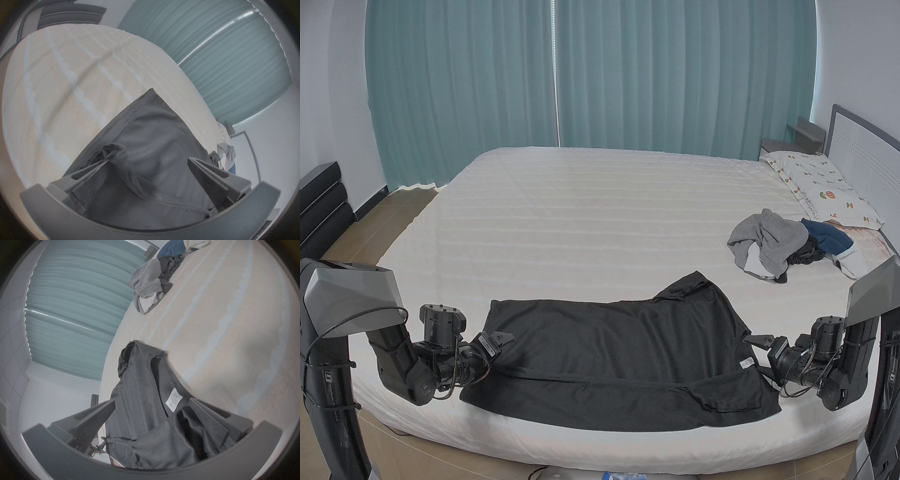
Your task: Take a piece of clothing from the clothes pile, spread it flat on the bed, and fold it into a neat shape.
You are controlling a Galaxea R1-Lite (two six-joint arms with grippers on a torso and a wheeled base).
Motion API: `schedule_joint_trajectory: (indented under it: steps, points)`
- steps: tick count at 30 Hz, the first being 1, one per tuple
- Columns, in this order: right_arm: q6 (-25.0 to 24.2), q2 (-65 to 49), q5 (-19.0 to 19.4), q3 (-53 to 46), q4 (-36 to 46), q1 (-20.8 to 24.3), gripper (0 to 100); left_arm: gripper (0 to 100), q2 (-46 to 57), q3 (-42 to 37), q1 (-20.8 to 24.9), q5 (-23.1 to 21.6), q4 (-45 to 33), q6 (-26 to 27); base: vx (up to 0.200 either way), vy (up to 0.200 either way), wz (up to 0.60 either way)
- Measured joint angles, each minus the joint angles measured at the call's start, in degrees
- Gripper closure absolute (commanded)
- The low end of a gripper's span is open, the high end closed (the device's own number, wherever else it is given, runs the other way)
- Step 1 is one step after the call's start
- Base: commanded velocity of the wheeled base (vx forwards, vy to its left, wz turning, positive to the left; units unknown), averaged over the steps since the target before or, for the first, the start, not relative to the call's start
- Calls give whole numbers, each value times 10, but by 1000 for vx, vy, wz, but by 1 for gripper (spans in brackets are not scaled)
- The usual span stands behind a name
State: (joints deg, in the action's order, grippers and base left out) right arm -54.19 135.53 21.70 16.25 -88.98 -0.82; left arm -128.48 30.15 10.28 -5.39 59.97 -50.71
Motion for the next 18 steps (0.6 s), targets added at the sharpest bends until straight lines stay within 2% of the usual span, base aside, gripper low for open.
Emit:
schedule_joint_trajectory:
  steps: [8,18]
  points:
    - [9,4,0,-1,0,0,0,0,-7,28,-13,12,-2,-45,0,0,0]
    - [10,5,0,-2,0,0,0,0,-9,34,-39,13,-5,-50,0,0,0]
